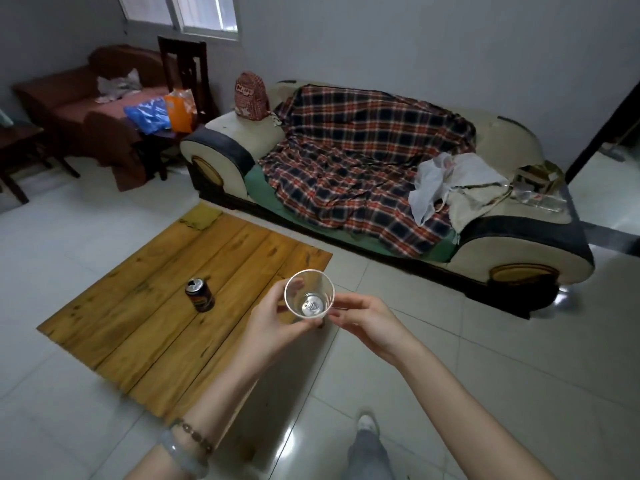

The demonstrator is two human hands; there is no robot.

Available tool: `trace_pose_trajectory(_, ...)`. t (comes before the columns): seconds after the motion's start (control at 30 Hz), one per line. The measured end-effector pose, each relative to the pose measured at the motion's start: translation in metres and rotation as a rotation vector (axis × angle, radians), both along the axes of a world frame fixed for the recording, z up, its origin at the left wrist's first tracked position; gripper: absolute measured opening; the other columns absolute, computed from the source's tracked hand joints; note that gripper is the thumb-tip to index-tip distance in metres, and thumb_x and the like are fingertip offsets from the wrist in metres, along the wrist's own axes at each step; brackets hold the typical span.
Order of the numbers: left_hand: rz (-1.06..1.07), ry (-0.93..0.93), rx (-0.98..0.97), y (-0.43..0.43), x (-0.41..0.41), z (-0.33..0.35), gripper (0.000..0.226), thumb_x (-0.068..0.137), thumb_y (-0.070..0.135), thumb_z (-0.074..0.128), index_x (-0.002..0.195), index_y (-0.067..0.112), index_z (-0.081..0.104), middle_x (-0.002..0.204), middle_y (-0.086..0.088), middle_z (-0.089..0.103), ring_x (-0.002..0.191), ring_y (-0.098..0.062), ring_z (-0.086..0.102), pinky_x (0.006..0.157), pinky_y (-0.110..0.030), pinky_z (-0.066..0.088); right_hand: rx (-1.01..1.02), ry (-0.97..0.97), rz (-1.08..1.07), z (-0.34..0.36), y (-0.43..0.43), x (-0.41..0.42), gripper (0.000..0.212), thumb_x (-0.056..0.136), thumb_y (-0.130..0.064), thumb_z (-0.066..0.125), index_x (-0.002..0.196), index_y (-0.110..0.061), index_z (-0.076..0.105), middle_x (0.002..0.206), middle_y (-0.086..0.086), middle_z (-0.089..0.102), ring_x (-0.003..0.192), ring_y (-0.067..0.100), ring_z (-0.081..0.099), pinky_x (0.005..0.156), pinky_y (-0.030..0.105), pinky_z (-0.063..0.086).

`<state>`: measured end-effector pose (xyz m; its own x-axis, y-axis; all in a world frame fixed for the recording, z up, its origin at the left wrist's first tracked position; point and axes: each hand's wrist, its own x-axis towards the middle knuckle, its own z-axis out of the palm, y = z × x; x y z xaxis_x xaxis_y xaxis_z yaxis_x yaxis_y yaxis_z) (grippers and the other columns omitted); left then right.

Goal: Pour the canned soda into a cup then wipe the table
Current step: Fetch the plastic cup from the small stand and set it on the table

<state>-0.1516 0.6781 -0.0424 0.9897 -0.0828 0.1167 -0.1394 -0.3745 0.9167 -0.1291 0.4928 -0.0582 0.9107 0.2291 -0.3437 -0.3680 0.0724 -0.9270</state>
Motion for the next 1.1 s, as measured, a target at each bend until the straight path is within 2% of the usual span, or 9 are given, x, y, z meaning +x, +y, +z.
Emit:
trace_pose_trajectory(0.27,0.267,0.049,0.008,-0.037,0.114,-0.004,0.059,0.063,0.036,0.084,0.110,0.044,0.050,0.111,0.026,0.058,0.105,0.013,0.051,0.080,-0.002,0.039,0.008,0.046,0.236,-0.003,-0.025,0.157,0.042,0.080,0.013,0.053,0.114,-0.009,0.065,0.111,0.010,0.069,0.108,0.020,0.063,0.095,0.031,0.049)
trace_pose_trajectory(0.37,0.353,0.068,-0.018,-0.043,0.145,-0.006,0.064,0.059,0.046,0.080,0.115,0.037,0.052,0.113,0.024,0.059,0.105,0.012,0.051,0.082,-0.004,0.040,-0.001,0.047,0.332,-0.001,-0.024,0.202,0.042,0.080,0.013,0.053,0.113,-0.010,0.065,0.112,0.009,0.068,0.108,0.020,0.063,0.097,0.033,0.049)
trace_pose_trajectory(0.47,0.444,0.090,-0.019,-0.040,0.171,-0.012,0.065,0.062,0.037,0.083,0.119,0.031,0.053,0.116,0.021,0.059,0.105,0.010,0.052,0.081,-0.004,0.040,-0.009,0.065,0.417,-0.004,-0.015,0.239,0.042,0.081,0.013,0.053,0.115,-0.009,0.064,0.112,0.009,0.068,0.108,0.019,0.063,0.097,0.033,0.049)
trace_pose_trajectory(0.63,0.578,0.112,-0.027,-0.023,0.208,-0.025,0.061,0.064,0.032,0.085,0.115,0.038,0.051,0.114,0.023,0.059,0.105,0.011,0.051,0.081,-0.003,0.039,-0.027,0.071,0.547,-0.013,0.016,0.294,0.040,0.082,0.012,0.053,0.105,-0.018,0.067,0.111,0.006,0.069,0.106,0.018,0.064,0.095,0.033,0.050)
trace_pose_trajectory(0.73,0.658,0.122,-0.043,-0.006,0.232,-0.036,0.062,0.063,0.031,0.086,0.112,0.042,0.049,0.113,0.024,0.059,0.105,0.009,0.053,0.083,-0.007,0.040,-0.051,0.069,0.613,-0.022,0.042,0.327,0.040,0.082,0.011,0.053,0.106,-0.019,0.067,0.110,0.004,0.070,0.106,0.018,0.064,0.095,0.035,0.050)
trace_pose_trajectory(0.97,0.774,0.152,-0.078,0.046,0.291,-0.064,0.063,0.063,0.031,0.085,0.116,0.036,0.051,0.112,0.025,0.057,0.103,0.016,0.049,0.080,0.002,0.035,-0.119,0.088,0.714,-0.043,0.108,0.400,0.037,0.085,0.008,0.054,0.113,-0.014,0.064,0.113,0.006,0.068,0.108,0.017,0.063,0.095,0.033,0.050)
trace_pose_trajectory(1.1,0.850,0.197,-0.110,0.076,0.323,-0.079,0.060,0.063,0.031,0.085,0.108,0.046,0.049,0.110,0.027,0.059,0.103,0.014,0.051,0.081,-0.001,0.037,-0.168,0.100,0.743,-0.057,0.147,0.439,0.035,0.086,0.005,0.056,0.112,-0.017,0.065,0.112,0.003,0.068,0.108,0.014,0.063,0.096,0.030,0.050)
